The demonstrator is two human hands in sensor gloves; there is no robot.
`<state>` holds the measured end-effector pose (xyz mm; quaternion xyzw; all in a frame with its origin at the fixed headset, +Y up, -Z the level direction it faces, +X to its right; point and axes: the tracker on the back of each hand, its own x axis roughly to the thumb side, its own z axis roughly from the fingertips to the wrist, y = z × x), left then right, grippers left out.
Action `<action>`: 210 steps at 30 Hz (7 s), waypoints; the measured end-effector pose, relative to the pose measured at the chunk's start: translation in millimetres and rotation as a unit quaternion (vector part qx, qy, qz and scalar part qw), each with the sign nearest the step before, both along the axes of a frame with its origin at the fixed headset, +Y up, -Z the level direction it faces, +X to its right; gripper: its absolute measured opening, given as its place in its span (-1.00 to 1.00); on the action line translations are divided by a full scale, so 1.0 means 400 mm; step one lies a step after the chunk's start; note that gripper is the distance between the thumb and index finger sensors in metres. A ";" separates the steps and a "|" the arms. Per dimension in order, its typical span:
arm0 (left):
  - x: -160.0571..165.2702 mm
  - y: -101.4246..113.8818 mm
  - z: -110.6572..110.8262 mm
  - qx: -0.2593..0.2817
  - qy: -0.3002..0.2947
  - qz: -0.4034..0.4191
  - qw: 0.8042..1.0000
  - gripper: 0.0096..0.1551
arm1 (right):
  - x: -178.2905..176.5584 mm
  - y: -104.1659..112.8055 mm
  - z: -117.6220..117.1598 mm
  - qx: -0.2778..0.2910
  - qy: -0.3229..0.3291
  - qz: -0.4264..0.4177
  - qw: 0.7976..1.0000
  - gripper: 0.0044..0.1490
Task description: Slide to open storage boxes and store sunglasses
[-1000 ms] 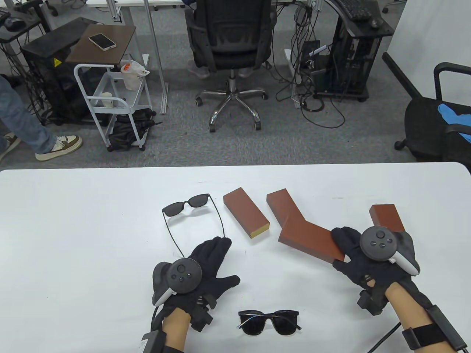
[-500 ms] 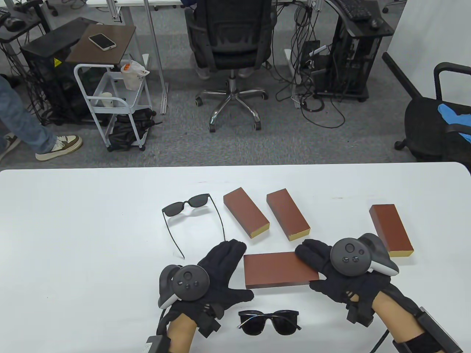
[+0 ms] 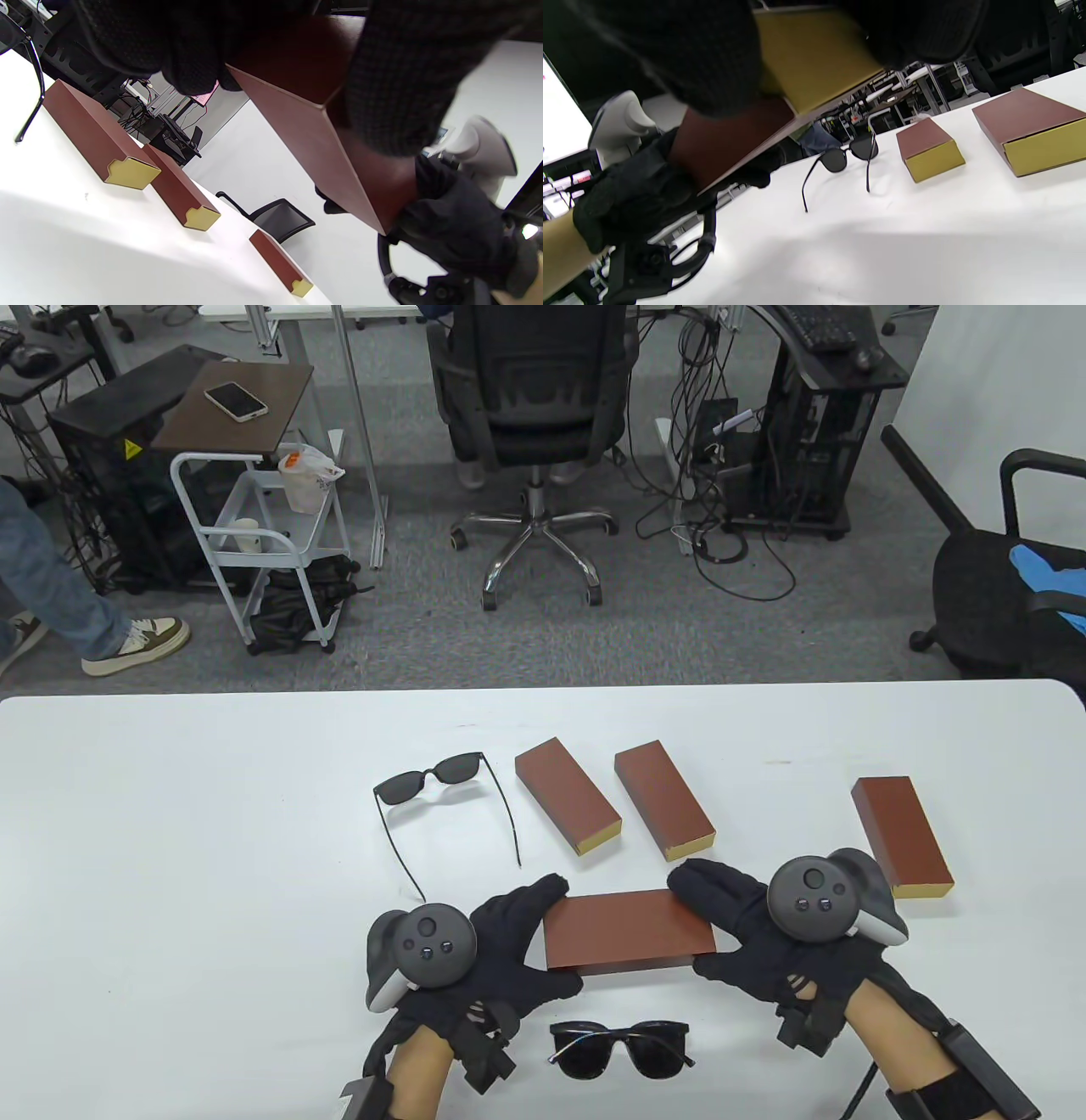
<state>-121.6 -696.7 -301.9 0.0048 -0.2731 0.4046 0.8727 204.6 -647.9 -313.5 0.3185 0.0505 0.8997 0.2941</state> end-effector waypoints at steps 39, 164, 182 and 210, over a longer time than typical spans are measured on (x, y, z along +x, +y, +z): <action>-0.050 -0.041 -0.023 -0.060 0.014 -0.004 0.998 0.16 | 0.193 -0.121 -0.014 -0.110 -0.093 -0.198 0.970 0.08; -0.105 -0.178 -0.011 -0.336 0.150 0.413 0.833 -0.05 | -0.155 0.113 0.048 0.346 -0.119 0.420 0.830 -0.54; -0.044 -0.155 -0.003 -0.349 0.081 0.394 0.846 -0.06 | -0.199 0.097 0.044 0.272 -0.107 0.415 0.862 -0.54; -0.056 -0.173 -0.011 -0.337 0.083 0.393 0.852 -0.06 | -0.058 0.097 -0.020 0.145 -0.228 0.111 0.956 -0.45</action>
